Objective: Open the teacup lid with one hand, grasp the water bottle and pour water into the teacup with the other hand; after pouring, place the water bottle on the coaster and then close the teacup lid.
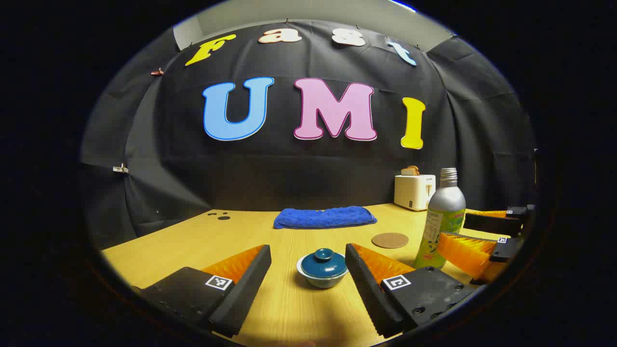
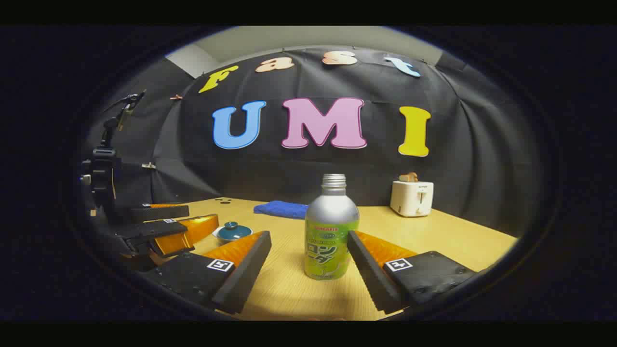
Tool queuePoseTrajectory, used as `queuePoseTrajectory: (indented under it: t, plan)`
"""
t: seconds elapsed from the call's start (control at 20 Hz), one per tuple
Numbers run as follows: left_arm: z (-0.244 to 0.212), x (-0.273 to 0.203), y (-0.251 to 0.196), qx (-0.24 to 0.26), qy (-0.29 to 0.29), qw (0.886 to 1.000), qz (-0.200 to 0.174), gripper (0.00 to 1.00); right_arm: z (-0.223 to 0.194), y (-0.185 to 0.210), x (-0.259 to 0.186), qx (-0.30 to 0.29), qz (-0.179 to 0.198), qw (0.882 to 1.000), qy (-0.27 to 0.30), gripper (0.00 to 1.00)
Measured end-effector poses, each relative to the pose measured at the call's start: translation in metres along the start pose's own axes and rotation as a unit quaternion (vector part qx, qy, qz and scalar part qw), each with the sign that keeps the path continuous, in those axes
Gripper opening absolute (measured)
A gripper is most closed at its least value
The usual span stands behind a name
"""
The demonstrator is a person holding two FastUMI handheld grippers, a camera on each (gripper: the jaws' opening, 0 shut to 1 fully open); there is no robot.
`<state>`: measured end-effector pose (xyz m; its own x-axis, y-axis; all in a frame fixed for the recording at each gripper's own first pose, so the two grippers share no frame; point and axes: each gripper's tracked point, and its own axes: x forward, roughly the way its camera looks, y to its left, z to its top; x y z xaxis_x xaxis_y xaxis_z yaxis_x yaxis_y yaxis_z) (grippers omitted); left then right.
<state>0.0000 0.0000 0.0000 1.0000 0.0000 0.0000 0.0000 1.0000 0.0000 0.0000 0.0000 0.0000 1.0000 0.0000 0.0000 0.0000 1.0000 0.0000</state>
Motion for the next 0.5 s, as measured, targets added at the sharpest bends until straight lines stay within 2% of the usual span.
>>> queuePoseTrajectory:
  t: [0.15, 0.5]
  plan:
    - [0.001, 0.001, 0.0039, 0.005, -0.001, 1.0, 0.004, 0.98, 0.0028, -0.0023, 0.0009, -0.01, -0.007, 1.0, -0.004, 0.98]
    - [0.0016, 0.002, 0.0073, -0.008, -0.009, 1.0, 0.004, 0.98, 0.0022, -0.0085, 0.0035, 0.008, -0.021, 1.0, -0.005, 0.96]
